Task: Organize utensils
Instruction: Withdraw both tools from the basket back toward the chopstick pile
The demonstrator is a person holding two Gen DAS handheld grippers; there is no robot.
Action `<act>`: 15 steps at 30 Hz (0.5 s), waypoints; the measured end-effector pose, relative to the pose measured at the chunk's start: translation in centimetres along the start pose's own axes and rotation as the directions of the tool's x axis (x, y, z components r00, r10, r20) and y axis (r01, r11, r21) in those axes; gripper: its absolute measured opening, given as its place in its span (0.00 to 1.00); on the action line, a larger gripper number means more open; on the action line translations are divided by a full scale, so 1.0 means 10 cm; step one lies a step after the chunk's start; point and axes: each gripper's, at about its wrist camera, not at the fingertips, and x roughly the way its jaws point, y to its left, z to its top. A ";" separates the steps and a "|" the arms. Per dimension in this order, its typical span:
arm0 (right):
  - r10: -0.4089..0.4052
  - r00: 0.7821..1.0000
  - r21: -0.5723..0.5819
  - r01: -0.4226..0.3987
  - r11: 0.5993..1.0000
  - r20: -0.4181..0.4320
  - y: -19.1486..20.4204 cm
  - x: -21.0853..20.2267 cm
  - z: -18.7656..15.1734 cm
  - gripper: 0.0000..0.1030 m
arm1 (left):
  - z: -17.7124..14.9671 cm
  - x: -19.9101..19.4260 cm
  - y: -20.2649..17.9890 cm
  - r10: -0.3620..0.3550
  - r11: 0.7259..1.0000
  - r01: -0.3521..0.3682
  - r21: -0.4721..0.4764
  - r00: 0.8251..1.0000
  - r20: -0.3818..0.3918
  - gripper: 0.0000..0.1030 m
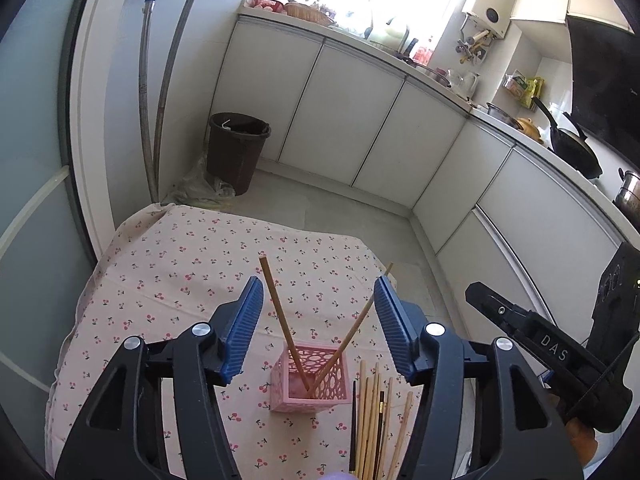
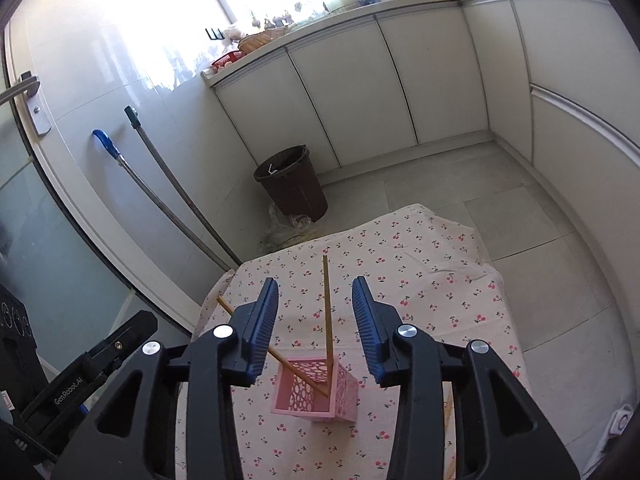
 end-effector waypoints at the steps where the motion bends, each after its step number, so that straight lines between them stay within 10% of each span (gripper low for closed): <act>1: -0.010 1.000 -0.009 0.010 1.000 -0.001 -0.01 -0.02 -0.03 0.42 | -0.02 0.00 -0.04 0.006 1.000 -0.006 0.013 1.000 -0.001 0.56; 15: -0.135 0.991 -0.059 0.135 0.989 0.016 -0.24 -0.33 -0.38 0.79 | -0.36 0.05 -0.30 0.084 0.992 -0.079 0.103 0.995 -0.046 0.83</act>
